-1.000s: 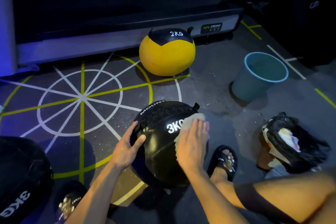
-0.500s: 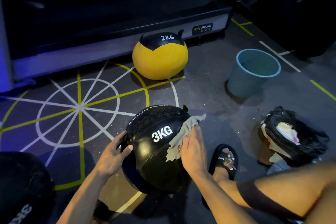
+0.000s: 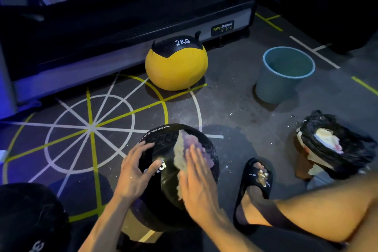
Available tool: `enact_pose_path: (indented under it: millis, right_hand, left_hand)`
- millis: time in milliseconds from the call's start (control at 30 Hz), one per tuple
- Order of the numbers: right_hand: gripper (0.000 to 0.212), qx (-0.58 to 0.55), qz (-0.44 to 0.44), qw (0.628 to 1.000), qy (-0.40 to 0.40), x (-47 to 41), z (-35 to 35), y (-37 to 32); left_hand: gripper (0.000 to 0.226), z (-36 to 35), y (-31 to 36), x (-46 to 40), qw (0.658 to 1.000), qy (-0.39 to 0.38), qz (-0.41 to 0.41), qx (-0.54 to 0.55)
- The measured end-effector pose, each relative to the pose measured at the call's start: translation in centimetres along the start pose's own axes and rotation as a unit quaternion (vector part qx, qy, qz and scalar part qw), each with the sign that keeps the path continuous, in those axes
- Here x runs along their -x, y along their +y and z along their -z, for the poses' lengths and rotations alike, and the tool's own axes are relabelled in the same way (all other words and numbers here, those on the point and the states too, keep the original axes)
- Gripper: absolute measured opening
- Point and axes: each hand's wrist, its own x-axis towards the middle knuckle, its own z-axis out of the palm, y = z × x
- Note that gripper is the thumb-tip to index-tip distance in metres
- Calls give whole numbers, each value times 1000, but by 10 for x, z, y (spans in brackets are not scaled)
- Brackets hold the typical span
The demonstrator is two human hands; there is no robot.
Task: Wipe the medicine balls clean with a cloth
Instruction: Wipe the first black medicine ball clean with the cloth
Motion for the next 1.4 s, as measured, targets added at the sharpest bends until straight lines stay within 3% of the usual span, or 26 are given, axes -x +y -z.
enact_pose_path:
  millis: [67, 133, 200, 267, 367, 467, 600, 733, 800, 867, 967, 1100, 1167, 1300, 1400]
  right_hand:
    - [54, -90, -140, 986, -2, -31, 12, 18]
    - [44, -148, -290, 943, -65, -55, 26, 29]
    - [46, -113, -255, 957, -82, -52, 26, 19]
    - [55, -118, -107, 984, -81, -23, 26, -12]
    - [51, -171, 7, 977, -125, -3, 44, -20]
    - [18, -236, -81, 960, -131, -35, 73, -2]
    - [10, -296, -139, 924, -196, -74, 118, 5]
    - [5, -335, -162, 870, -324, -105, 154, 1]
    - [16, -343, -139, 857, -358, -119, 167, -5]
    - [19, -381, -130, 829, -389, -128, 178, -13]
    - [28, -441, -129, 778, -429, -133, 190, -26]
    - [40, -489, -126, 738, -447, -131, 190, -29]
    - [40, -472, -127, 755, -438, -127, 191, -25]
    - [56, -290, -56, 849, -439, -123, 196, -21]
    - [60, -298, -51, 851, -429, -119, 194, -22]
  left_hand:
    - [50, -1, 0, 3, 1000, 7, -4, -1]
    - [47, -2, -4, 6, 1000, 13, -3, -7]
    - [52, 0, -7, 6, 1000, 16, -3, -3]
    - [54, 1, -10, 4, 1000, 14, -6, -1]
    - [58, 7, -13, 4, 1000, 3, -1, 8]
    - [54, 13, -12, 7, 999, -21, 23, 9]
    - [52, 21, 4, 11, 997, -60, 17, -37]
    - [63, 35, 29, 3, 988, -73, -33, -136]
    - [61, 43, 55, 1, 995, -66, -42, -57]
    - [62, 46, 83, 2, 991, -108, -18, 79]
    - [61, 43, 102, 8, 949, -186, 46, 250]
    - [59, 39, 95, 20, 908, -209, 74, 355]
    - [50, 44, 98, 21, 908, -171, 69, 377]
    - [36, 64, 113, 14, 934, -112, 16, 338]
    - [28, 73, 138, 11, 967, -119, -74, 213]
